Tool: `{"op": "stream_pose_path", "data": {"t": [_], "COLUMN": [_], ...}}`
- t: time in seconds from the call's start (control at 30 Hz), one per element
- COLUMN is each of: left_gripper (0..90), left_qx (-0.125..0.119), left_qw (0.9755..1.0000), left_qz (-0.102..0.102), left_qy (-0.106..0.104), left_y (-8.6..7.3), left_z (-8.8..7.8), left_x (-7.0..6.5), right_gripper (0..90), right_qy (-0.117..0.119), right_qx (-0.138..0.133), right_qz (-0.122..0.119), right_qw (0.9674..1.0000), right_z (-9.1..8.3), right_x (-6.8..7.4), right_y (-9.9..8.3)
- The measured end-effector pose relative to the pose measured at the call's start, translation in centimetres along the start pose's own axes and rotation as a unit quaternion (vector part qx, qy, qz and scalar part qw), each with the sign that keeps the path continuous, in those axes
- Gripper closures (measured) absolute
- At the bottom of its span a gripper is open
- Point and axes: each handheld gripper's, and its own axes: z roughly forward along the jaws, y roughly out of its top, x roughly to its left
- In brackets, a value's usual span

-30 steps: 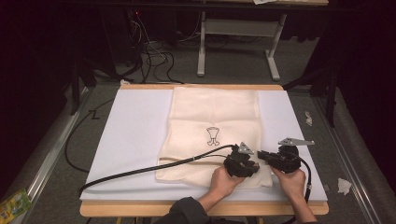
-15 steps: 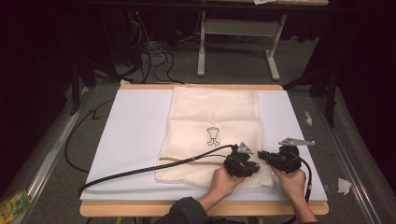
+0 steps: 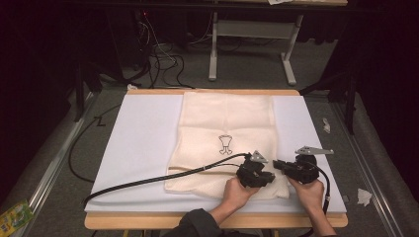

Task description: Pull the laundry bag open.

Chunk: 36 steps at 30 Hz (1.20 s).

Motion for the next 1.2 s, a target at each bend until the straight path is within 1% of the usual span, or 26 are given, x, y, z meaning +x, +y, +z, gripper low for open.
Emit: {"op": "stream_pose_path", "data": {"t": [0.07,0.13,0.2,0.37,0.43,0.57,0.67,0.83,0.93,1.1,1.17,1.2], "left_gripper": [80.0,80.8,81.1,81.6,85.4,86.6,86.7,86.9,87.0,87.1,87.1,87.1], "left_qx": [-0.004,-0.004,0.000,0.000,0.001,0.000,0.000,0.001,0.003,0.004,0.005,0.005], "left_qw": [1.0000,0.9999,0.9999,0.9998,0.9998,0.9997,0.9997,0.9999,0.9999,0.9999,0.9999,0.9999], "left_qz": [-0.006,-0.008,-0.015,-0.019,-0.021,-0.025,-0.023,-0.012,-0.010,-0.009,-0.009,-0.009], "left_qy": [-0.005,-0.006,-0.005,0.000,0.000,-0.001,0.000,0.002,0.001,0.002,0.003,0.002], "left_y": [0.04,0.02,-0.06,-0.03,-0.01,0.00,0.02,0.12,0.25,0.26,0.25,0.27], "left_z": [0.09,0.17,0.38,0.50,0.53,0.58,0.52,0.27,0.13,0.12,0.13,0.11], "left_x": [0.04,0.07,0.18,0.17,0.17,0.18,0.17,0.21,0.29,0.33,0.34,0.36], "right_gripper": [88.0,88.0,88.0,88.0,88.0,87.9,87.9,87.8,87.3,83.0,79.7,77.8], "right_qy": [-0.001,-0.001,-0.001,0.001,0.001,0.000,0.001,0.001,0.002,0.007,0.010,0.013], "right_qx": [0.000,0.001,0.001,-0.001,-0.002,-0.001,-0.003,-0.002,-0.001,0.001,0.006,0.006], "right_qz": [0.000,0.000,0.000,0.000,0.000,-0.001,0.000,0.002,0.004,0.005,0.006,0.011], "right_qw": [1.0000,1.0000,1.0000,1.0000,1.0000,1.0000,1.0000,1.0000,1.0000,1.0000,0.9999,0.9998], "right_z": [-0.06,-0.05,0.00,0.10,0.07,0.02,0.02,-0.05,-0.08,-0.06,-0.07,-0.08], "right_x": [-0.03,-0.03,-0.03,0.00,0.02,-0.09,-0.08,-0.13,-0.21,-0.28,-0.43,-0.51], "right_y": [0.01,-0.01,-0.04,-0.05,-0.04,-0.07,-0.06,-0.06,-0.07,-0.11,-0.18,-0.31]}}
